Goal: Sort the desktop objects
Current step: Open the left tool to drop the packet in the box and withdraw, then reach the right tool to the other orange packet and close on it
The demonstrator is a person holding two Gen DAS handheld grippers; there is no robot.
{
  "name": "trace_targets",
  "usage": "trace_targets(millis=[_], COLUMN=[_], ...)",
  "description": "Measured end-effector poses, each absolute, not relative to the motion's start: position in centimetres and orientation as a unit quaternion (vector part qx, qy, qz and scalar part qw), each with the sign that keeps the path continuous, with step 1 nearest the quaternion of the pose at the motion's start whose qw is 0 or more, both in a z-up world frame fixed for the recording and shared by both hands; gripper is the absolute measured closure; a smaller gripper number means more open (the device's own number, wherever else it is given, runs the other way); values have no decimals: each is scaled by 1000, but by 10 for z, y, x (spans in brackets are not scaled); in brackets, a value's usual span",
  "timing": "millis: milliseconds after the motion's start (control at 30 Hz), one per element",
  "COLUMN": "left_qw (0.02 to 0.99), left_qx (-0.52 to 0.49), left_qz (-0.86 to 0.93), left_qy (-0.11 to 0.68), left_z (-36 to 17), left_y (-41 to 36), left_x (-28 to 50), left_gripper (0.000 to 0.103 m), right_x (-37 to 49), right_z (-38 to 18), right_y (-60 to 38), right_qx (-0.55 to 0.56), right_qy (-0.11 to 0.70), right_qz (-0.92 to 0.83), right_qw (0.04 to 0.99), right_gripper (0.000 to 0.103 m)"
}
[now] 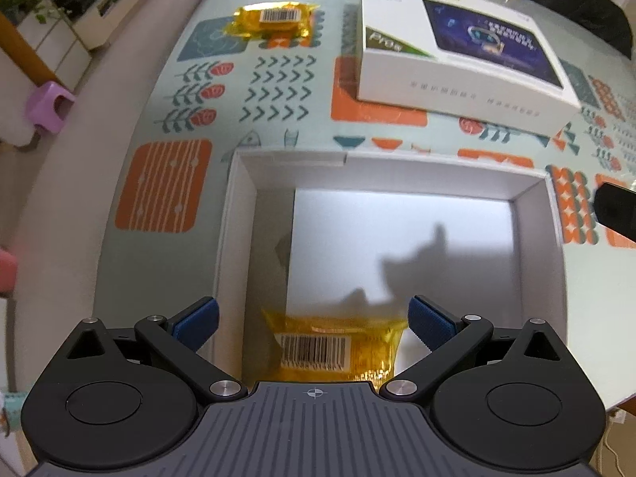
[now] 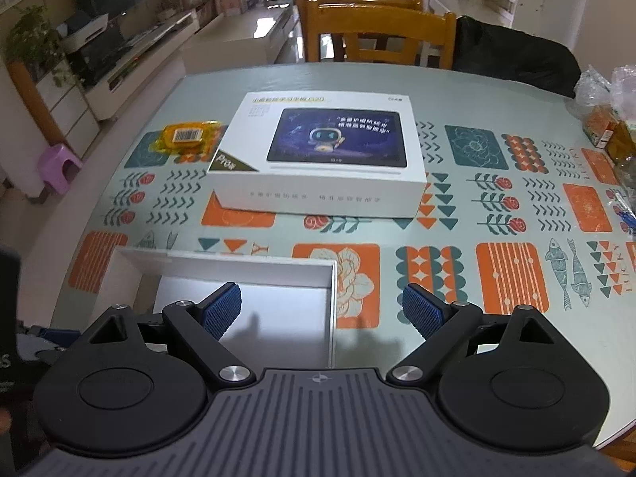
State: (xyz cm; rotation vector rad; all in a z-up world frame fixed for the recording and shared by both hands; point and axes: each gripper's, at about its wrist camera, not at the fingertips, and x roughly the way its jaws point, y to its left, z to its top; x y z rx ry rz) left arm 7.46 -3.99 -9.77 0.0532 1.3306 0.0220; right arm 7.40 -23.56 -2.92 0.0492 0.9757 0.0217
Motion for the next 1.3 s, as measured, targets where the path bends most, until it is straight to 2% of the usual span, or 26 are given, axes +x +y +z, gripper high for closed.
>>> trace_targets(millis=[467,833,1300], left_qw=[809,806,791], left_qx=[31,25,25], left_qz=[-25,-11,-32], left_qy=[587,591,611], left_z=[-76,-94,-123], left_y=[30,103,132], left_x=[144,194,243], left_gripper=[0,0,0], right_x=[144,209,307], right_z=[0,-21,-60], right_y=[-133,-68,-21], right_qx=[-20,-9,29], right_qy=[432,472,501], right_qz=[4,-3,50], right_qw=[902,881,864], right_gripper=[0,0,0])
